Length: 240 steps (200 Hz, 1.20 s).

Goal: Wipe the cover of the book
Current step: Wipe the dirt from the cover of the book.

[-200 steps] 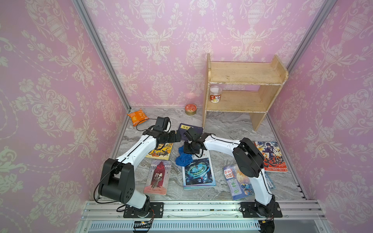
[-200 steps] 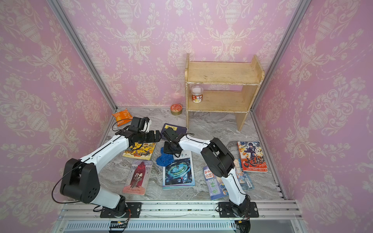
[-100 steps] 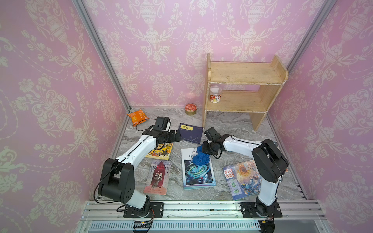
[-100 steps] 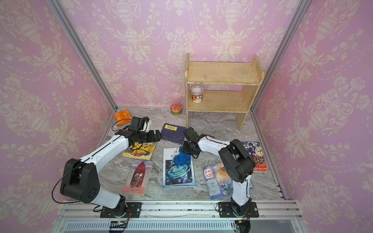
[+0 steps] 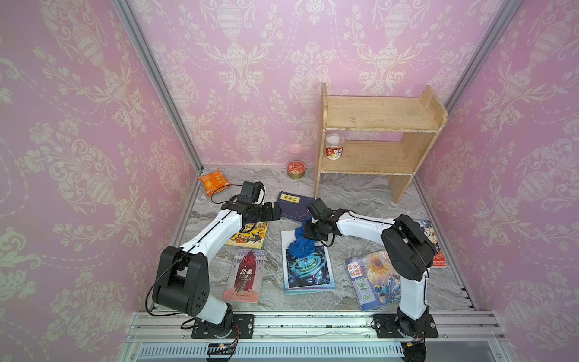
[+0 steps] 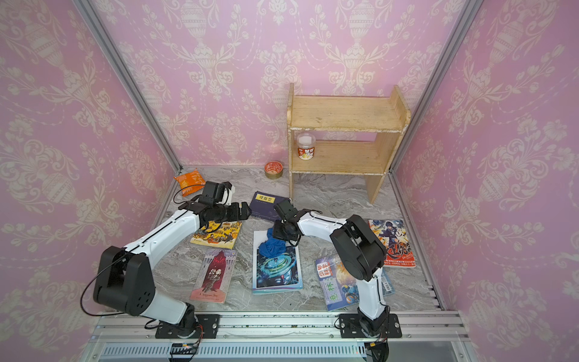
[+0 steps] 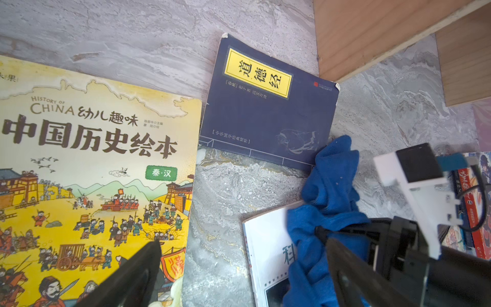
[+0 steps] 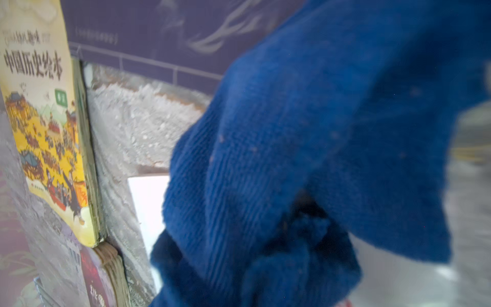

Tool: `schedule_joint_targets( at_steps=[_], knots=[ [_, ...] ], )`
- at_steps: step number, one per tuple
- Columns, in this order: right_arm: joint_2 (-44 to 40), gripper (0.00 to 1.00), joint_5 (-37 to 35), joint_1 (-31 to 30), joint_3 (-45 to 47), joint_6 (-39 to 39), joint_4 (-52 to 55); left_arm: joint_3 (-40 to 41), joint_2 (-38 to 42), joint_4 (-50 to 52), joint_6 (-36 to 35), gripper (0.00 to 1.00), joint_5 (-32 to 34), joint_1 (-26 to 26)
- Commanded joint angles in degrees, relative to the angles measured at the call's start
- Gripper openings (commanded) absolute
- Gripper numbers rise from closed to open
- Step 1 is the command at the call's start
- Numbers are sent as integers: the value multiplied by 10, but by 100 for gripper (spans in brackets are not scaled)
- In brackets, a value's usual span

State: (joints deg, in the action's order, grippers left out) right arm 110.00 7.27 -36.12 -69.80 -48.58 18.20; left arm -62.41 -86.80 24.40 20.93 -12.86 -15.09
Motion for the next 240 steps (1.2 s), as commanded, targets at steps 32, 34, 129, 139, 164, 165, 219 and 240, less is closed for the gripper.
schedule_joint_targets(
  at_steps=[32, 34, 129, 139, 164, 165, 219, 240],
  knots=[
    [10, 0, -64, 2, 41, -9, 95, 9, 2, -8, 11, 99, -24, 5],
    [12, 0, -67, -3, 35, -9, 98, 9, 2, -8, 11, 99, -24, 5],
    [16, 0, -59, -56, 43, -32, 82, 14, 8, -7, 9, 99, -23, 5],
    [-18, 0, -62, -29, 90, -33, 74, 14, 8, -8, 10, 99, -24, 5],
    [-72, 0, -69, 13, 150, -30, 73, 13, 9, -10, 12, 99, -30, 5],
    [-73, 0, -70, 13, 150, -30, 74, 13, 9, -10, 12, 99, -30, 5],
    [31, 0, -54, -100, 31, -50, 74, 17, 13, -9, 9, 99, -23, 6],
    [80, 0, -30, -135, -45, -58, 73, 16, 13, -10, 8, 99, -24, 5]
  ],
)
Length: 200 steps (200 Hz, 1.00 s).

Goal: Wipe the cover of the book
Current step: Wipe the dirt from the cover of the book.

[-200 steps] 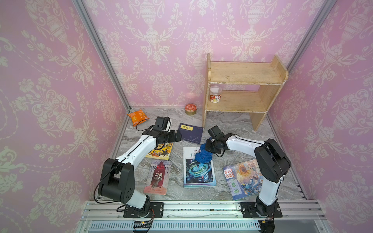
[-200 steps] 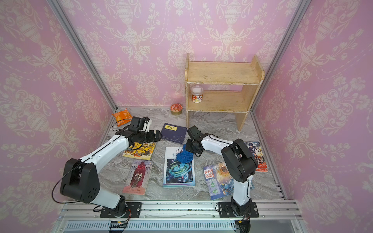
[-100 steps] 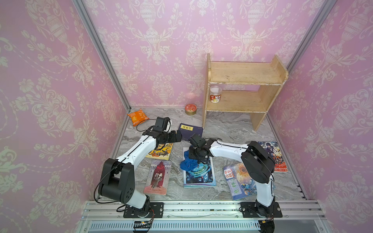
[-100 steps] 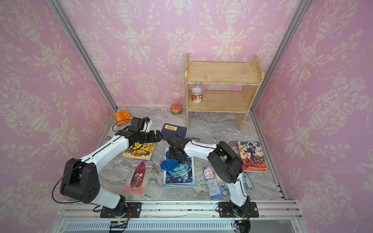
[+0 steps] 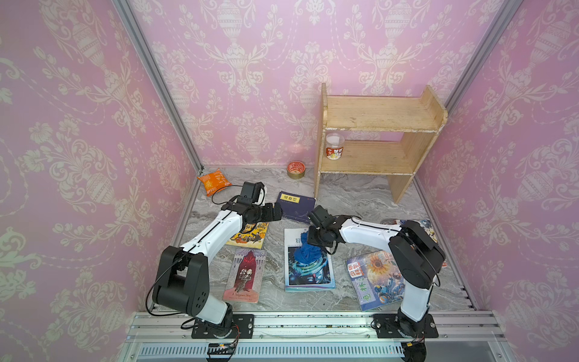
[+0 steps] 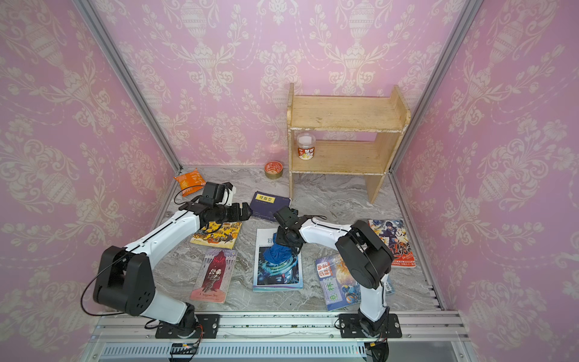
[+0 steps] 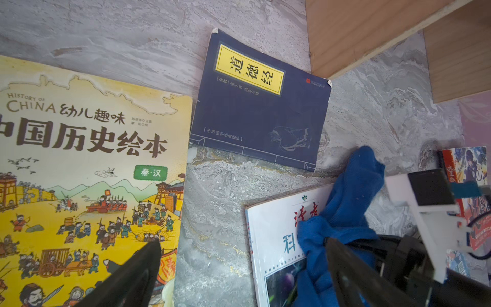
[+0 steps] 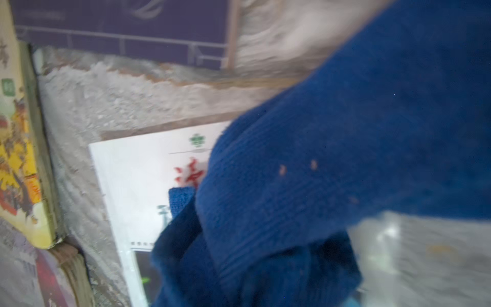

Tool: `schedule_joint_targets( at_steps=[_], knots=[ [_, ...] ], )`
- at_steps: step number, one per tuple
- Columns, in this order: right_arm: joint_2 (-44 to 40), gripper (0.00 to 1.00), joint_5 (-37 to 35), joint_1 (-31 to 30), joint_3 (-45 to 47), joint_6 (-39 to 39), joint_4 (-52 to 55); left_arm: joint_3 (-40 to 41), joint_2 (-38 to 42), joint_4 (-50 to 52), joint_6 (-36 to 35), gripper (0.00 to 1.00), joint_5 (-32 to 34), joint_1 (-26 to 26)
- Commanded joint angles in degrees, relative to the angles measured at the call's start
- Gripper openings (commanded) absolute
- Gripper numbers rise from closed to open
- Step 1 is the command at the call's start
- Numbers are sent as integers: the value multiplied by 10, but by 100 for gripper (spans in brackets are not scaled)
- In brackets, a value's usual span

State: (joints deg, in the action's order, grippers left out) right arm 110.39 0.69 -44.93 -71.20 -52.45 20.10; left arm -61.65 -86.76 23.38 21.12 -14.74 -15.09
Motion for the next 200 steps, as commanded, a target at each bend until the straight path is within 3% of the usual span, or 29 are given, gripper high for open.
schedule_joint_targets(
  at_steps=[1, 28, 61, 83, 110, 161, 200],
  knots=[
    [78, 0, 36, -48, -32, -19, 54, 9, 12, 0, 6, 99, -5, 5],
    [53, 0, 32, -34, 4, -20, 42, 10, 15, 2, 6, 99, -5, 6],
    [-60, 0, 7, 47, 171, -20, 31, 9, 18, 0, 8, 99, -8, 5],
    [-117, 0, -39, 69, 222, -15, 58, 9, 18, -2, 9, 99, -8, 5],
    [-101, 0, -35, 42, 216, -32, 42, 8, 16, -2, 9, 99, -10, 5],
    [47, 0, 20, -76, 46, -46, 21, 12, 19, 0, 6, 99, -5, 5],
    [-15, 0, 11, -37, 133, -44, 19, 13, 23, 0, 7, 99, -8, 5]
  ],
)
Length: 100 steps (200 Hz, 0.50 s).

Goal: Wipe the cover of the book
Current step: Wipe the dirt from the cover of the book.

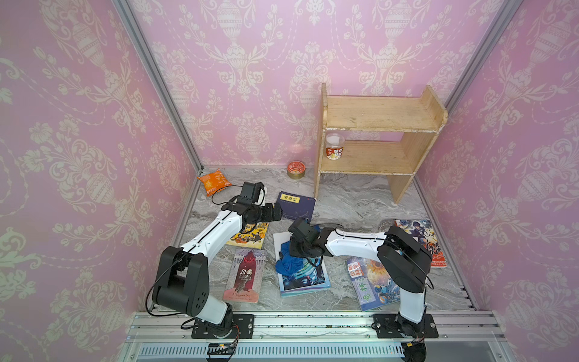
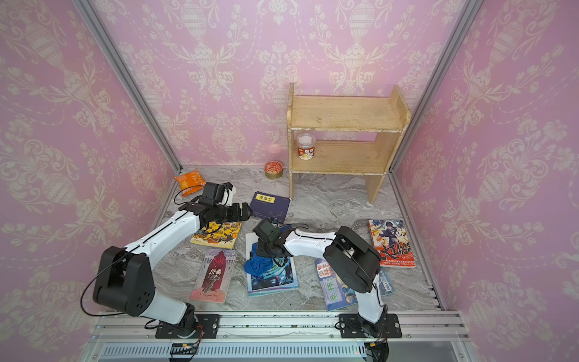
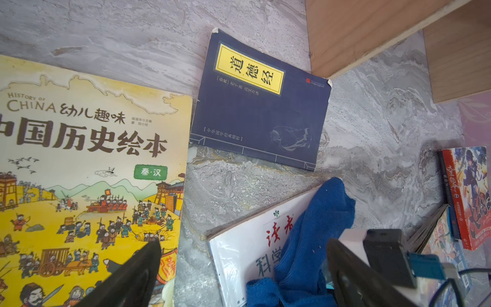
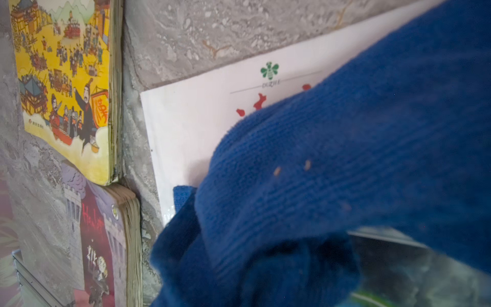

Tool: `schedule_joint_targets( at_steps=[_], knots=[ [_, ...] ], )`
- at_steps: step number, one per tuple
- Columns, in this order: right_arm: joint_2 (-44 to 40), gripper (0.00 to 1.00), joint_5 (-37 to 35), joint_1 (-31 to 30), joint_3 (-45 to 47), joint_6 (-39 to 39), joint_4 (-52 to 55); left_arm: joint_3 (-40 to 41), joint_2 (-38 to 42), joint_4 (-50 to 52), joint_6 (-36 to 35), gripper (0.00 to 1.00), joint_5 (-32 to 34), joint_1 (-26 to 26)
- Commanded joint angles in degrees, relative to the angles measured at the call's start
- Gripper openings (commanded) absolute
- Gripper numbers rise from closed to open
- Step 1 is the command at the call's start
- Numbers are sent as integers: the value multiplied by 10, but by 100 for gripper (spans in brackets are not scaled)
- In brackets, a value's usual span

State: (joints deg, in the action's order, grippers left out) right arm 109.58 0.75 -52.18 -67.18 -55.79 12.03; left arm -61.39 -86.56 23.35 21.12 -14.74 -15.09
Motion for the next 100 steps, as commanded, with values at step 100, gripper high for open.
schedule_joint_targets(
  at_steps=[100],
  knots=[
    [-55, 0, -80, -25, 78, 20, 183, 12, 18, -3, 9, 99, -14, 5]
  ],
)
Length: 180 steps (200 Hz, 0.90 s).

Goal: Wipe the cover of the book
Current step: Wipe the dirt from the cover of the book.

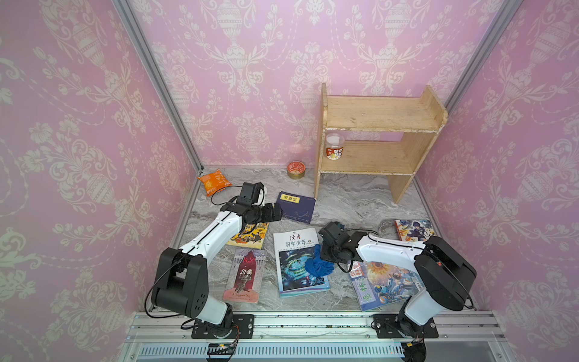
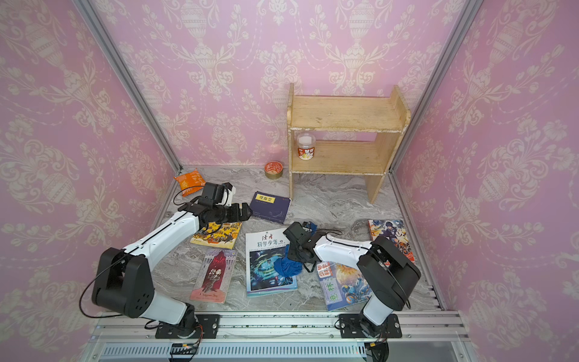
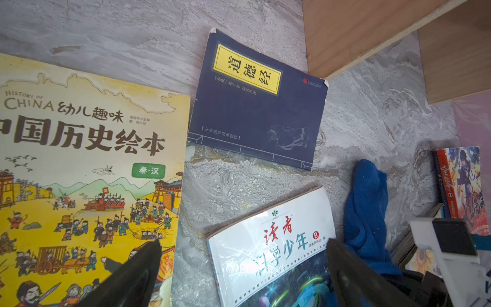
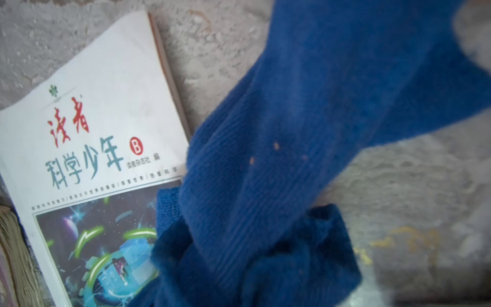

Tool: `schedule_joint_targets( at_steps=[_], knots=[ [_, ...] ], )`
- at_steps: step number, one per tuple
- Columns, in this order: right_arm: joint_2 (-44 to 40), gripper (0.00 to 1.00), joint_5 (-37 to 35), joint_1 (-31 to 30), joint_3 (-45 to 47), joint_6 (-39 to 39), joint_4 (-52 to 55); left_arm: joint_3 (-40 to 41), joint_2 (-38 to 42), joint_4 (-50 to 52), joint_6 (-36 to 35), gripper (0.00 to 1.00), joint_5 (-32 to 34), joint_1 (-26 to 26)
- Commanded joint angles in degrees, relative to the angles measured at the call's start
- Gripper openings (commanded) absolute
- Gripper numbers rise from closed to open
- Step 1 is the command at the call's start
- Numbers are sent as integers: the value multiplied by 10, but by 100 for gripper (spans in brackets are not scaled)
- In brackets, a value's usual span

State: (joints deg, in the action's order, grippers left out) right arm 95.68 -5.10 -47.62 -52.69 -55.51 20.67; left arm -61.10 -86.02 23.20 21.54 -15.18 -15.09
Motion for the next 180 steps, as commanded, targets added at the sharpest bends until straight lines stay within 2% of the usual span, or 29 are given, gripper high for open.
schedule_joint_targets(
  at_steps=[1, 17, 29, 55, 84, 132, 180],
  knots=[
    [88, 0, -22, -73, -71, 17, 100, 9, 13, -1, 5, 99, -10, 6],
    [144, 0, -41, -102, -137, 19, 154, 13, 14, 1, 17, 99, -23, 5],
    [156, 0, -38, -103, -141, 13, 162, 14, 14, 20, 53, 99, -47, 4],
    [113, 0, -26, -74, -66, -13, 106, 41, 47, 31, 116, 99, -79, -22],
    [57, 0, -33, -42, 0, -15, 87, 123, 119, 20, 144, 99, -44, -58],
    [3, 0, -5, -14, 40, -3, 44, 277, 218, 23, 195, 99, 41, -90],
    [-6, 0, 41, -28, 18, -6, 9, 338, 296, 80, 236, 99, 119, -116]
  ],
)
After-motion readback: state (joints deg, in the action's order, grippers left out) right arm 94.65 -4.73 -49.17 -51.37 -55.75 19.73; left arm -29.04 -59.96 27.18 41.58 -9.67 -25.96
